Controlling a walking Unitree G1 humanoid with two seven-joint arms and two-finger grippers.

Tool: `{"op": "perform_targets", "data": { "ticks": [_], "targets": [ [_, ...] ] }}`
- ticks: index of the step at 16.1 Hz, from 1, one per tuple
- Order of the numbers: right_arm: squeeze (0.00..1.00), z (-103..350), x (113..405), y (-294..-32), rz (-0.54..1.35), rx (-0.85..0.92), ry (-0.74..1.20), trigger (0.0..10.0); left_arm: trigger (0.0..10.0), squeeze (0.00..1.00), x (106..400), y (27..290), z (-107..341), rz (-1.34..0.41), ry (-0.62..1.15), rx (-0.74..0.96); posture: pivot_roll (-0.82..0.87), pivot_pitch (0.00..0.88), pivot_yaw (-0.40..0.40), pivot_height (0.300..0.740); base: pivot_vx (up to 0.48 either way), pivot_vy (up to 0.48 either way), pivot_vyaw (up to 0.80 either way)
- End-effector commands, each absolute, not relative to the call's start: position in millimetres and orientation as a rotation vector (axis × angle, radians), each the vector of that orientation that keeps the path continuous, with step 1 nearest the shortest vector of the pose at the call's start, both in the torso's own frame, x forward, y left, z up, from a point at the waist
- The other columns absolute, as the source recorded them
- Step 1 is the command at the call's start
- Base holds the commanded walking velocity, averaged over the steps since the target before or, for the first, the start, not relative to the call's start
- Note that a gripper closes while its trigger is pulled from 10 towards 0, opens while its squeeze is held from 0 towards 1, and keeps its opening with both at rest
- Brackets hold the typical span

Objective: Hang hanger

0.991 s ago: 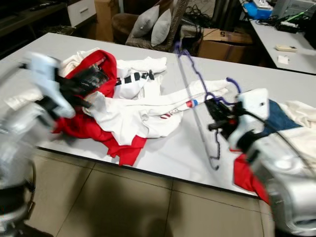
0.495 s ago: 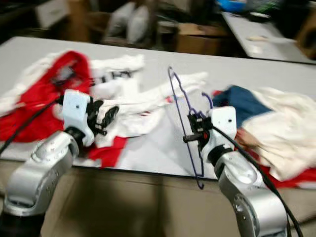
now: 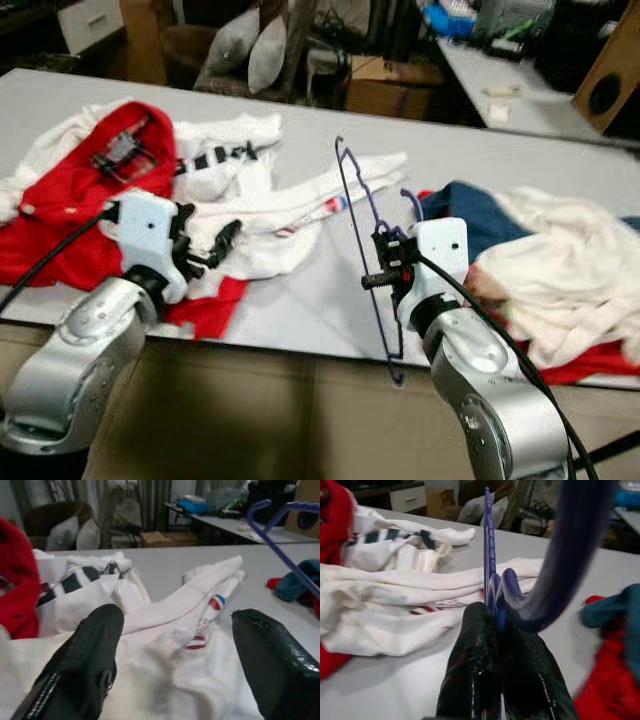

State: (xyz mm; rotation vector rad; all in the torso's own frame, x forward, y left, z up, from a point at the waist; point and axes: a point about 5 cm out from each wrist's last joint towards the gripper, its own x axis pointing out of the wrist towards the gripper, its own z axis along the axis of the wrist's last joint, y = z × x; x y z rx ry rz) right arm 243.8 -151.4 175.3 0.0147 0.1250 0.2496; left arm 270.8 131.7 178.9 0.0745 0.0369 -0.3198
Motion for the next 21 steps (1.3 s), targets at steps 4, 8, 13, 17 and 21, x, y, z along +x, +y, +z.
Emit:
{"op": "perform_targets", "data": {
  "ticks": [4, 8, 13, 17, 21],
  "targets": [
    [0.00, 176.2, 241.7, -159.1, 0.209, -0.006, 0.108, 10.0, 10.0, 1.00, 264.3, 128.8, 171.9, -0.320, 0.049, 0.076, 0.01, 0.000, -0.071, 0.740, 0.000, -0.453, 0.00],
    [0.00, 178.0, 239.7, -157.9, 0.208, -0.027, 0.083, 10.0, 10.0, 1.00, 268.9, 127.6, 173.4, -0.332, 0.041, 0.088, 0.00, 0.000, -0.046, 0.740, 0.000, -0.447, 0.00],
    [0.00, 166.6, 237.7, -167.2, 0.141, -0.053, 0.118, 10.0, 10.0, 1.00, 272.3, 122.2, 167.9, -0.341, 0.071, 0.098, -0.01, 0.000, -0.037, 0.740, 0.000, -0.345, -0.11],
    [0.00, 158.7, 233.9, -177.8, 0.057, -0.017, 0.145, 10.0, 10.0, 1.00, 282.1, 124.8, 164.2, -0.327, 0.080, 0.112, -0.02, 0.000, -0.008, 0.740, 0.000, 0.480, -0.80],
    [0.00, 149.1, 230.0, -184.3, -0.004, -0.087, 0.194, 10.0, 10.0, 1.00, 286.8, 124.2, 163.5, -0.335, 0.081, 0.111, -0.03, 0.000, 0.008, 0.740, 0.000, 0.480, -0.79]
  ]
}}
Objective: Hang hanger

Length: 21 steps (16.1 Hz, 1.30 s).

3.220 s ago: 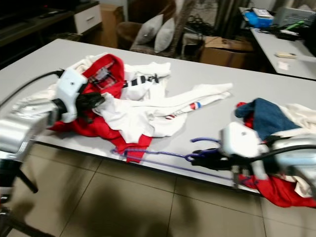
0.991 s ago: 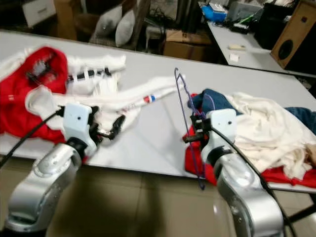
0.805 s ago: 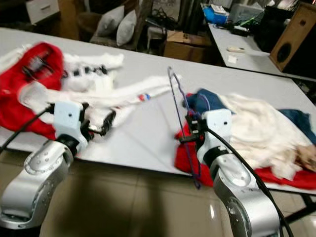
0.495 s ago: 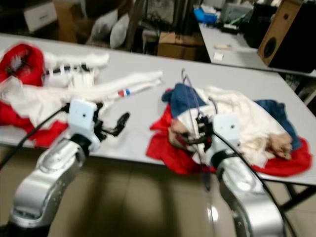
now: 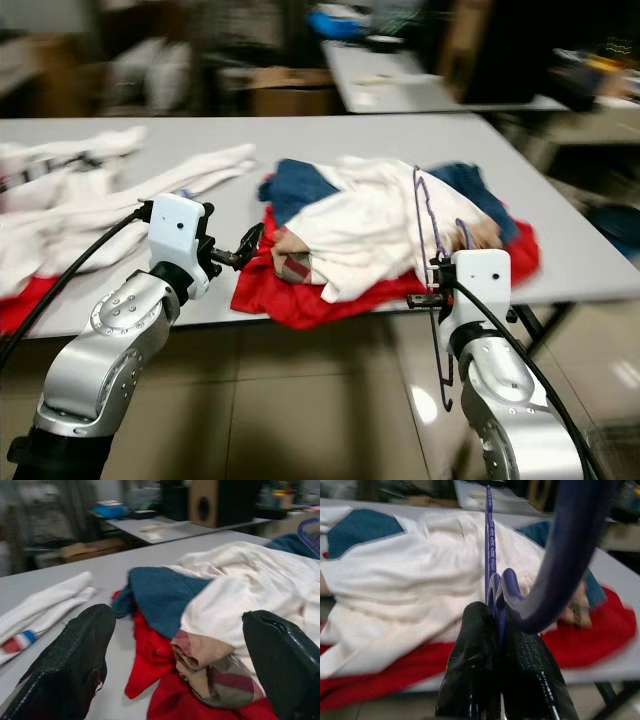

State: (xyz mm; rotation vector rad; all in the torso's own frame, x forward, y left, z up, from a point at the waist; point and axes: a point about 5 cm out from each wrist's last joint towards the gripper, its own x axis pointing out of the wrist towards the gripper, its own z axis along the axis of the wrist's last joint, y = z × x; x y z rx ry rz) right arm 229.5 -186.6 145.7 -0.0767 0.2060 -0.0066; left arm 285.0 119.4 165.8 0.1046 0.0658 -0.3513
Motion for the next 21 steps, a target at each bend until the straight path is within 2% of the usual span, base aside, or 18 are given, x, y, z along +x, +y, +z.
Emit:
{"op": "perform_targets", "data": {
  "ticks": [1, 4, 6, 8, 11, 13, 17, 21],
  "targets": [
    [0.00, 150.0, 230.0, -184.9, -0.005, -0.087, 0.190, 10.0, 10.0, 1.00, 287.1, 123.6, 161.8, -0.333, 0.089, 0.109, -0.04, 0.000, 0.011, 0.740, 0.000, 0.446, -0.79],
    [0.00, 151.5, 230.7, -186.1, 0.005, -0.089, 0.187, 10.0, 10.0, 1.00, 287.2, 119.9, 160.4, -0.348, 0.071, 0.134, -0.04, 0.000, 0.004, 0.740, 0.000, -0.160, -0.79],
    [0.00, 151.3, 231.0, -186.7, 0.017, -0.093, 0.189, 10.0, 10.0, 1.00, 286.1, 120.3, 157.3, -0.337, 0.087, 0.107, -0.04, 0.000, -0.006, 0.740, 0.000, -0.240, 0.00],
    [0.00, 148.7, 230.6, -189.3, 0.025, -0.113, 0.206, 10.0, 10.0, 0.95, 286.2, 120.9, 154.6, -0.344, 0.083, 0.121, -0.04, 0.000, -0.009, 0.740, 0.000, 0.000, 0.00],
    [0.00, 148.2, 228.0, -191.1, 0.024, -0.109, 0.209, 10.0, 10.0, 1.00, 286.3, 115.5, 152.6, -0.401, 0.076, 0.105, -0.05, 0.000, 0.002, 0.740, 0.000, 0.000, 0.00],
    [0.00, 147.2, 223.3, -195.1, 0.009, -0.105, 0.215, 10.0, 10.0, 1.00, 288.1, 104.3, 149.9, -0.457, 0.076, 0.093, -0.07, 0.000, 0.015, 0.740, 0.279, 0.000, 0.00],
    [0.00, 149.9, 213.2, -204.5, -0.034, -0.105, 0.209, 10.0, 10.0, 1.00, 288.0, 95.4, 144.5, -0.517, 0.079, 0.097, -0.10, 0.000, 0.049, 0.740, 0.279, 0.000, -0.78],
    [0.00, 157.7, 204.9, -214.1, -0.057, -0.124, 0.175, 10.0, 10.0, 1.00, 290.9, 89.2, 143.2, -0.543, 0.068, 0.096, -0.13, 0.011, 0.074, 0.740, 0.282, 0.000, 0.00]
  ]
}}
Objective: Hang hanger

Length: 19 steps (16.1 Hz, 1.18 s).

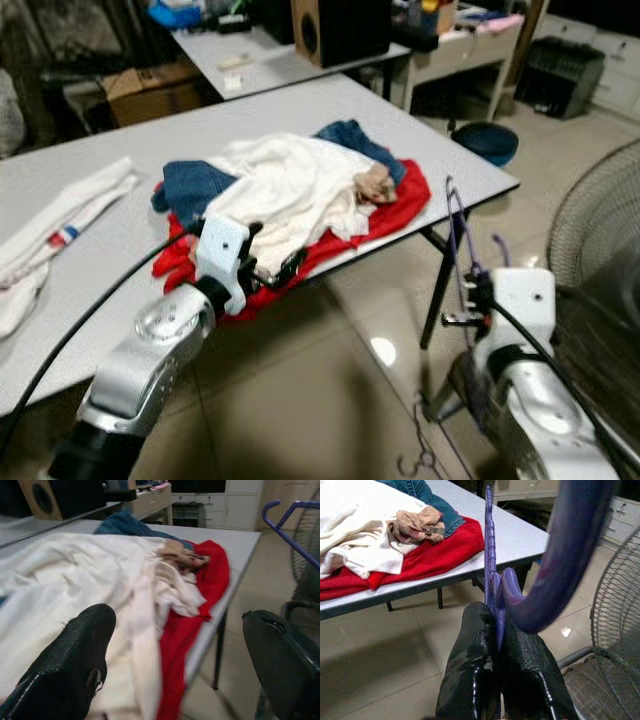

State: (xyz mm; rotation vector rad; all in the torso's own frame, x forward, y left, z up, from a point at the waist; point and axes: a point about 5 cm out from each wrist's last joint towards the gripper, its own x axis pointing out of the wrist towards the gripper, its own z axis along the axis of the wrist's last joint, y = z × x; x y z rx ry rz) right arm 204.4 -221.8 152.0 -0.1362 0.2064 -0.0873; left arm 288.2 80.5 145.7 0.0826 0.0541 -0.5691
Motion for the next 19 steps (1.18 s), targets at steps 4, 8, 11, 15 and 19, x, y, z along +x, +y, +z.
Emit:
{"op": "perform_targets", "data": {
  "ticks": [4, 8, 11, 15, 19],
  "targets": [
    [0.00, 165.8, 194.2, -217.2, 0.056, -0.164, 0.168, 10.0, 10.0, 1.00, 289.4, 82.6, 139.9, -0.552, 0.069, 0.063, -0.16, 0.056, 0.074, 0.740, 0.305, 0.000, 0.00],
    [0.00, 164.4, 184.9, -220.4, 0.096, -0.183, 0.207, 10.0, 10.0, 1.00, 281.5, 80.2, 133.8, -0.588, 0.076, 0.028, -0.18, 0.055, 0.065, 0.740, 0.305, 0.000, -0.39],
    [0.00, 163.5, 174.8, -226.4, 0.109, -0.184, 0.221, 10.0, 10.0, 1.00, 268.9, 78.4, 130.1, -0.592, 0.089, 0.004, -0.18, 0.048, 0.053, 0.740, 0.300, 0.000, -0.52],
    [0.00, 155.4, 166.7, -216.5, 0.257, -0.214, 0.267, 10.0, 10.0, 1.00, 258.5, 82.6, 129.9, -0.590, 0.062, 0.080, -0.16, 0.031, 0.011, 0.740, 0.070, 0.000, 0.00],
    [0.00, 156.3, 170.4, -219.0, 0.266, -0.224, 0.242, 10.0, 10.0, 1.00, 266.2, 92.1, 124.9, -0.567, 0.085, 0.237, -0.17, 0.008, 0.030, 0.740, 0.000, 0.000, 0.00]
  ]
}}
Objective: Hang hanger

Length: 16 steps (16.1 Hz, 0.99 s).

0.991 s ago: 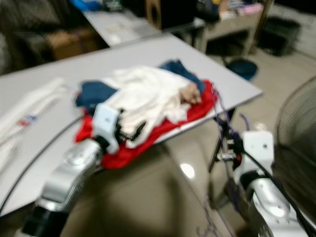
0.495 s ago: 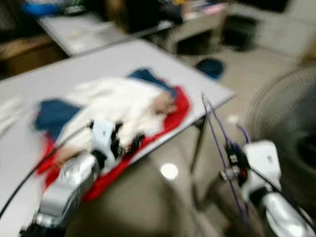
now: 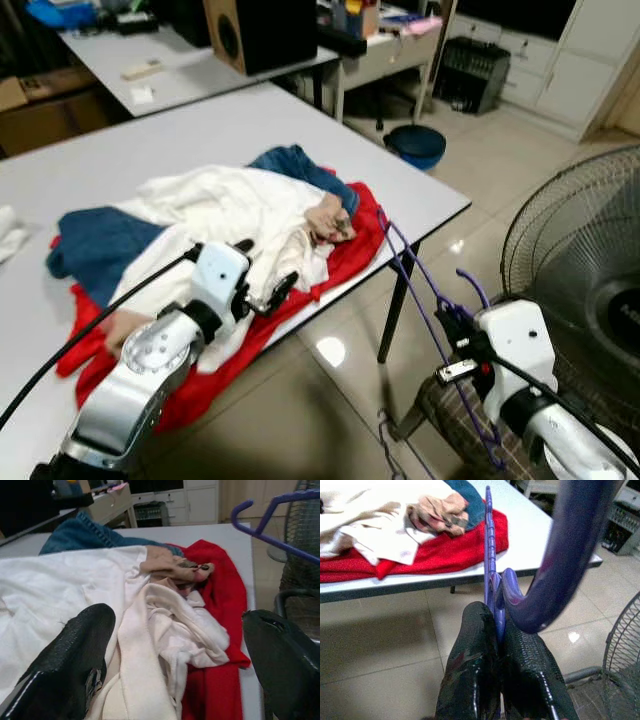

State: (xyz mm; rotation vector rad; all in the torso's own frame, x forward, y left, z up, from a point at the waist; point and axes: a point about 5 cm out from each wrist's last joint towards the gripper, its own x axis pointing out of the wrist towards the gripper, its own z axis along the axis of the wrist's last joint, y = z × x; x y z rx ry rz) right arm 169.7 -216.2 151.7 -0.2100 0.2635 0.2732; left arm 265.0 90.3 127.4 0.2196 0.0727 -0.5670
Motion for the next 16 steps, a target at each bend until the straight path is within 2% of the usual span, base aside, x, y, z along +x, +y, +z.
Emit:
{"op": "perform_targets", "data": {
  "ticks": [1, 2, 3, 5, 6, 7, 8, 9, 12, 16],
  "targets": [
    [0.00, 156.1, 170.9, -219.5, 0.276, -0.229, 0.241, 10.0, 10.0, 1.00, 265.4, 88.6, 123.9, -0.601, 0.098, 0.208, -0.17, 0.007, 0.040, 0.740, 0.000, 0.000, 0.00],
    [0.00, 155.9, 170.4, -220.8, 0.287, -0.231, 0.246, 10.0, 10.0, 1.00, 264.6, 83.5, 121.9, -0.637, 0.113, 0.222, -0.17, 0.006, 0.042, 0.740, 0.000, 0.000, 0.00],
    [0.00, 156.1, 169.7, -221.0, 0.294, -0.231, 0.248, 10.0, 10.0, 0.95, 264.9, 81.9, 118.8, -0.646, 0.126, 0.256, -0.18, 0.009, 0.044, 0.740, 0.000, 0.000, 0.00],
    [0.00, 156.6, 167.8, -220.7, 0.303, -0.237, 0.251, 10.0, 10.0, 0.06, 266.7, 83.2, 112.8, -0.632, 0.158, 0.331, -0.18, 0.012, 0.043, 0.740, 0.000, 0.000, 0.00],
    [0.00, 157.1, 166.2, -220.4, 0.311, -0.237, 0.254, 10.0, 10.0, 0.00, 267.8, 85.4, 110.2, -0.611, 0.177, 0.357, -0.19, 0.017, 0.043, 0.740, 0.000, 0.000, 0.00],
    [0.00, 157.4, 164.4, -220.1, 0.318, -0.235, 0.257, 10.0, 10.0, 0.00, 269.3, 90.0, 106.4, -0.571, 0.208, 0.384, -0.19, 0.022, 0.042, 0.740, 0.000, 0.000, 0.00],
    [0.00, 155.9, 162.5, -220.0, 0.328, -0.235, 0.267, 10.0, 2.8, 0.00, 270.5, 95.4, 100.7, -0.531, 0.244, 0.416, -0.18, 0.030, 0.039, 0.740, 0.000, 0.000, 0.00],
    [0.00, 154.7, 161.7, -220.0, 0.335, -0.238, 0.274, 10.0, 0.0, 0.00, 271.4, 99.0, 97.2, -0.500, 0.271, 0.429, -0.18, 0.036, 0.037, 0.740, 0.000, 0.000, 0.00],
    [0.00, 154.3, 161.4, -218.2, 0.360, -0.237, 0.282, 10.0, 0.0, 0.00, 274.3, 109.3, 93.6, -0.416, 0.312, 0.460, -0.18, 0.042, 0.032, 0.740, 0.000, 0.000, 0.00],
    [0.00, 153.5, 159.2, -215.6, 0.420, -0.242, 0.298, 10.0, 0.0, 0.00, 272.7, 112.1, 95.7, -0.400, 0.307, 0.437, -0.18, 0.042, 0.021, 0.740, 0.000, 0.000, 0.00]
  ]
}}
